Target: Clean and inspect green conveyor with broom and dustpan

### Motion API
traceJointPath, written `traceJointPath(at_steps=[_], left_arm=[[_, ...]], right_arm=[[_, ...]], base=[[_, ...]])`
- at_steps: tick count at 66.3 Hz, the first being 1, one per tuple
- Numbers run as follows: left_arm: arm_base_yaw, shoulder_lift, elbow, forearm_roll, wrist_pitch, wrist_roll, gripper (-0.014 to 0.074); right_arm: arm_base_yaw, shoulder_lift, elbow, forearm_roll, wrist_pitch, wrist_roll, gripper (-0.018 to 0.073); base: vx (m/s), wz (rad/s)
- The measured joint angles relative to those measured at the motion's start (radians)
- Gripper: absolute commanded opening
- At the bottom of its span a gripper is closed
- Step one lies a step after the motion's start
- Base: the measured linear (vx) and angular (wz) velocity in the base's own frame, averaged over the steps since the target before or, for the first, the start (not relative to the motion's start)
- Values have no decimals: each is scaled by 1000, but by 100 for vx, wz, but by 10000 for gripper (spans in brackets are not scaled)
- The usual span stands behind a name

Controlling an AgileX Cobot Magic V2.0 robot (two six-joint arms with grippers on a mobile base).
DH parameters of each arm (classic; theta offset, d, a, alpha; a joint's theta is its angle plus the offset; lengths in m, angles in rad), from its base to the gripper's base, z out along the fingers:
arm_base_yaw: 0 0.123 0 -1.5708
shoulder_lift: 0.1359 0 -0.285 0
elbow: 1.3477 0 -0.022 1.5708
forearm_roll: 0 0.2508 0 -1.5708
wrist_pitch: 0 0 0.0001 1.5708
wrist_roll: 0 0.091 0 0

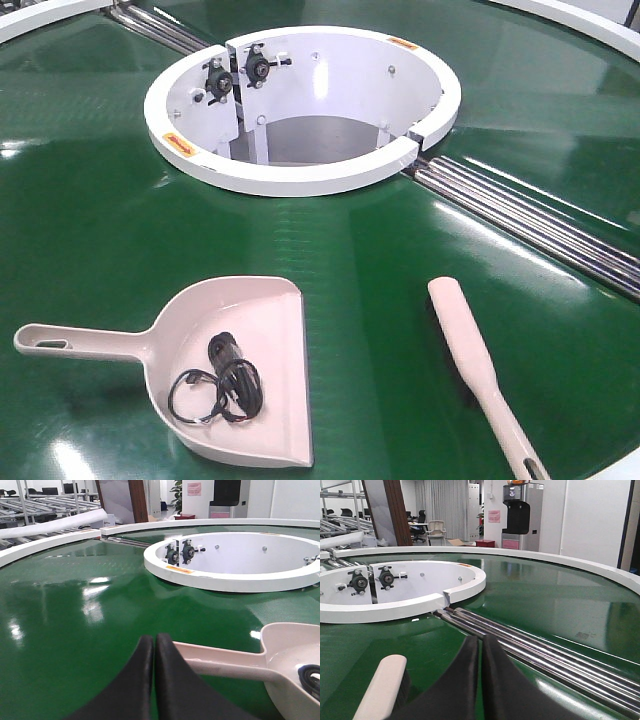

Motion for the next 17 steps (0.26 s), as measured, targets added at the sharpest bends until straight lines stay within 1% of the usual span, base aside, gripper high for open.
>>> traceJointPath(at_steps=[17], left_arm=[[0, 0, 0, 0, 0, 0, -22]], right_arm=[[0, 0, 0, 0, 0, 0, -5]], base=[[0, 0]])
